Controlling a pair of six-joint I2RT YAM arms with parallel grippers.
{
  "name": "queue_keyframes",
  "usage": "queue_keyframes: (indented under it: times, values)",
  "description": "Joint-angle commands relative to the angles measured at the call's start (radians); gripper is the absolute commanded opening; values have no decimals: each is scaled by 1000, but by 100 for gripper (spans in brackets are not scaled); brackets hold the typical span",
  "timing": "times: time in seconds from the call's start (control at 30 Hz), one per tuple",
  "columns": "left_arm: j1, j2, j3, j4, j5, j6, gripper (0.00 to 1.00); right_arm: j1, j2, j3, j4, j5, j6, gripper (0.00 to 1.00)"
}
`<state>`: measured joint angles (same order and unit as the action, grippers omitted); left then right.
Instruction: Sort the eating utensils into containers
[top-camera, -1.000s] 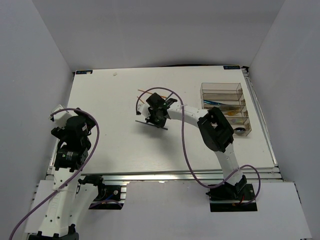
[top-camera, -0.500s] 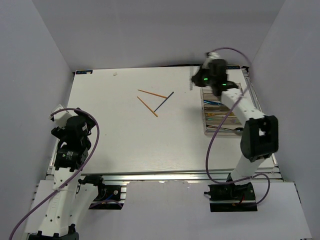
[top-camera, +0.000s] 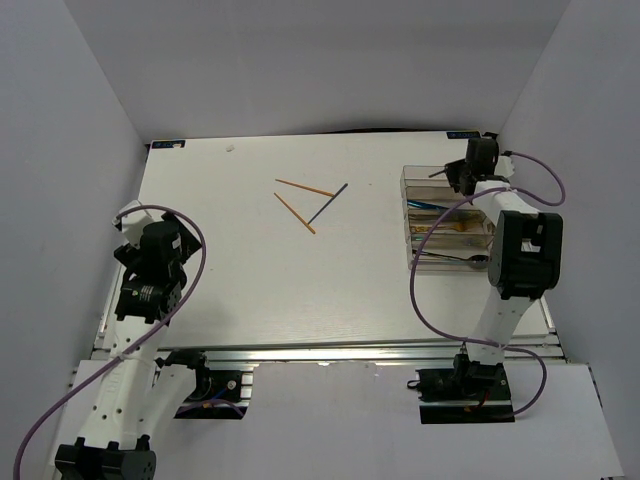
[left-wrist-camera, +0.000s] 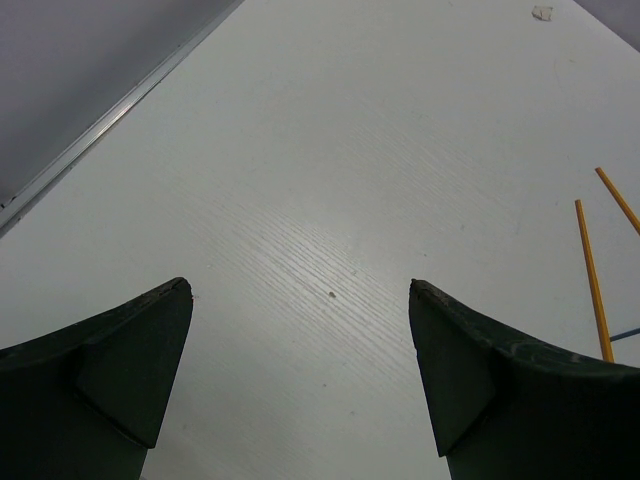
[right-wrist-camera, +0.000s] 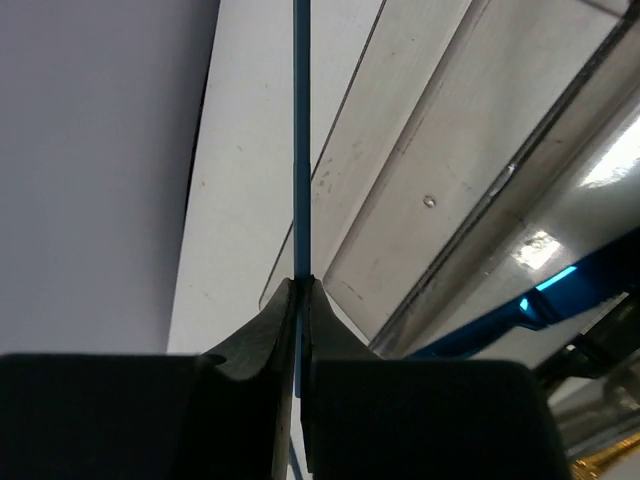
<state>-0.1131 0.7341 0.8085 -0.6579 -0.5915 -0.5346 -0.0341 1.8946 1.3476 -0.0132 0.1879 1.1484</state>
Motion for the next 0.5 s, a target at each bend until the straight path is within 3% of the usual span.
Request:
queue_keyframes:
  times: [0.0,0.17,0.33,0.47]
  values:
    - [4,2,3,12,16,13,98,2,43,56,25,9,131,0]
    - [4,1,3,17,19,15,98,8,99,28,90,-41,227,0]
    - [4,14,6,14,19,16,98,33,81,-16,134,4,264,0]
    - [4,7,4,12,18,16,98,33,99,-8,137,-8,269,19]
